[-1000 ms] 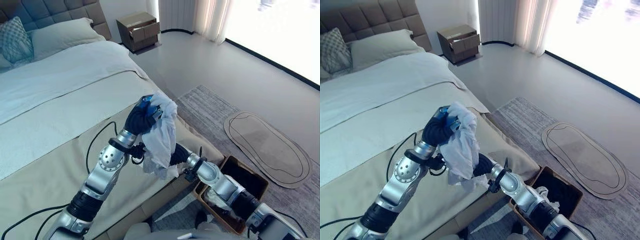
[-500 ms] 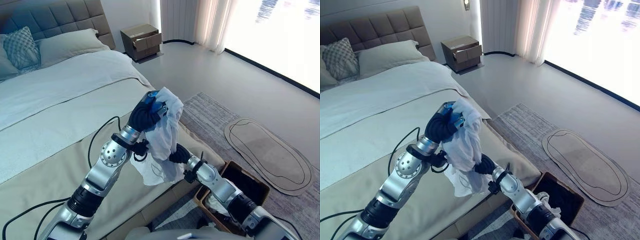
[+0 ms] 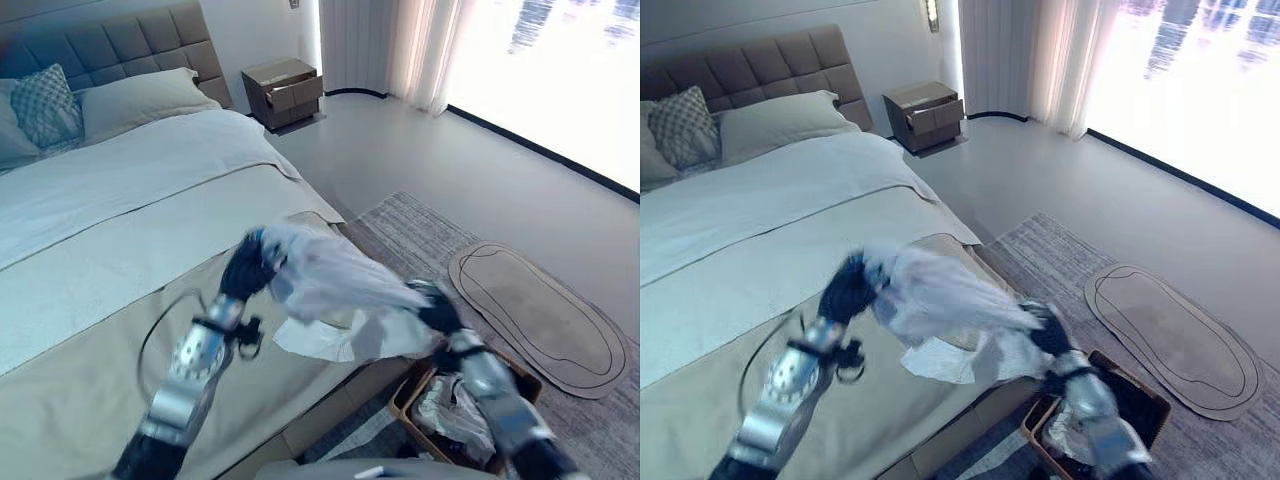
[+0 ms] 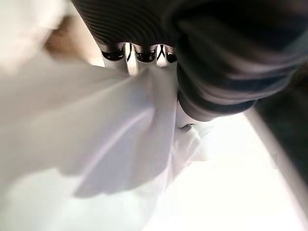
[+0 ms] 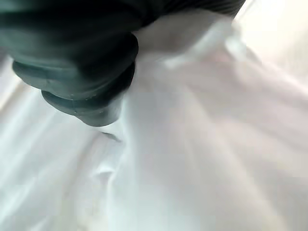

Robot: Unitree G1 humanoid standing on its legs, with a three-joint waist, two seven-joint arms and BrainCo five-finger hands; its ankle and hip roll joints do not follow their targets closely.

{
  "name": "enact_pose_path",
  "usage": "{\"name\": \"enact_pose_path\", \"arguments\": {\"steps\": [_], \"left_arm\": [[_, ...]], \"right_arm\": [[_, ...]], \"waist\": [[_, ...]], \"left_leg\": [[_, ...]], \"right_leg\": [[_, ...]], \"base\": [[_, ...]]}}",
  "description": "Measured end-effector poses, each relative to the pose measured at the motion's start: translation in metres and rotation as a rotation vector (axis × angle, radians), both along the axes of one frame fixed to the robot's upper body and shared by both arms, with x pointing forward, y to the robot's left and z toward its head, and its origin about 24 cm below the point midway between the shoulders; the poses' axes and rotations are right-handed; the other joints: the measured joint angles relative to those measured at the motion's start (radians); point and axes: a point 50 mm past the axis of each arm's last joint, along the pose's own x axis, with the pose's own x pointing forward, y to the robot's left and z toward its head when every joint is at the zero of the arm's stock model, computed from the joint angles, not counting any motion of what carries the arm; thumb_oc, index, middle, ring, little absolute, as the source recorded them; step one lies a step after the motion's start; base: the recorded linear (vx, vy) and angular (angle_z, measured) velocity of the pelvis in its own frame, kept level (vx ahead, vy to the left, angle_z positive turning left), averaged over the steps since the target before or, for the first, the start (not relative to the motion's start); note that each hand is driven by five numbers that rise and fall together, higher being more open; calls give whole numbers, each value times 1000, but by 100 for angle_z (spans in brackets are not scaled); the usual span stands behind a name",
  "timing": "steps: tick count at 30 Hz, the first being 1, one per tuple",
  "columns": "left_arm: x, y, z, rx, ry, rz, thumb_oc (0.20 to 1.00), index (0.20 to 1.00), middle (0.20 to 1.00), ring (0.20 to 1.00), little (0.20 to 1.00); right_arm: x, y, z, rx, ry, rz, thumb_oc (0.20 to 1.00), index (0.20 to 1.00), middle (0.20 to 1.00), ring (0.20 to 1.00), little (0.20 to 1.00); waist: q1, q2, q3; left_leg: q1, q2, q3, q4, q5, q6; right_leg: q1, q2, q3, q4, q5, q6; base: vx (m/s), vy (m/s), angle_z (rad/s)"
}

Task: Pick up clothes into the bucket

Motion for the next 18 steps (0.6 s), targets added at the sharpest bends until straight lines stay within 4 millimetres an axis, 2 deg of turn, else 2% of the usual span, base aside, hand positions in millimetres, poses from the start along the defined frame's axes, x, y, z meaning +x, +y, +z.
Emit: {"name": "enact_pose_path", "arguments": {"steps": [2, 5, 6, 7, 8, 11, 14, 16, 18], "left_arm": [[0, -4, -17, 69, 31, -19, 200, 200, 200, 200, 200], [1, -13, -31, 103, 53, -41, 200, 200, 200, 200, 200], [1, -18, -42, 109, 89, -43, 291, 291, 291, 291, 291], [0, -20, -47, 122, 106, -50, 395, 395, 395, 395, 395], [-1, -25, -58, 141, 145, -62, 1000, 1000, 1000, 1000, 1000], [-7, -33, -72, 176, 195, -97, 1000, 1000, 1000, 1000, 1000], [-8, -34, -75, 186, 207, -102, 1000, 1000, 1000, 1000, 1000], [-8, -29, -80, 207, 227, -89, 1000, 1000, 1000, 1000, 1000], [-15, -10, -95, 241, 307, -26, 1000, 1000, 1000, 1000, 1000]], "right_arm": [[-6, -4, -2, 4, 7, -29, 200, 200, 200, 200, 200], [-10, -12, -1, 1, 3, -65, 200, 200, 200, 200, 200], [-10, -14, 0, -1, -3, -75, 200, 200, 200, 200, 200], [-10, -15, 0, -1, -6, -79, 200, 200, 200, 200, 200], [-10, -19, 2, -3, -13, -99, 200, 200, 200, 200, 200], [-10, -31, 7, -5, -47, -165, 200, 200, 200, 200, 200], [-10, -42, 14, 25, -80, -227, 200, 200, 200, 200, 200], [-11, -56, 22, 62, -132, -316, 200, 200, 200, 200, 200], [-16, -86, 40, 73, -233, -483, 200, 200, 200, 200, 200]], "waist": [[-5, -6, -4], [-7, -2, -4], [-8, 2, -7], [-10, 2, -7], [-10, 4, -7], [-20, 11, -8], [-37, 14, -7], [-40, 18, -10], [-58, 26, -13]], "left_leg": [[3, 3, 1, -2, 1, -1], [3, 3, 4, -4, 2, -2], [5, 2, 4, -4, 2, -2], [8, 2, 5, -4, 2, -2], [16, 2, 10, -5, 2, -2], [20, 3, 23, -14, 2, -2], [30, 3, 31, -24, 2, -2], [34, 2, 35, -29, 2, -2], [35, 3, 54, -31, 2, -2]], "right_leg": [[1, 4, 4, -4, 0, 0], [2, 5, 9, -15, 3, 3], [5, 5, 9, -20, 4, 3], [8, 6, 11, -22, 5, 3], [15, 6, 14, -27, 5, 4], [15, 7, 16, -31, 5, 4], [15, 7, 23, -36, 6, 2], [17, 8, 32, -43, 9, 4], [8, 10, 47, -43, 10, 4]], "base": [[4, -17, -5], [-5, -6, -8], [0, 0, 0], [-9, 1, -6], [-5, 3, -6], [-7, 5, -3], [-17, 7, -9], [-6, -1, -13], [-5, -5, -17]]}}
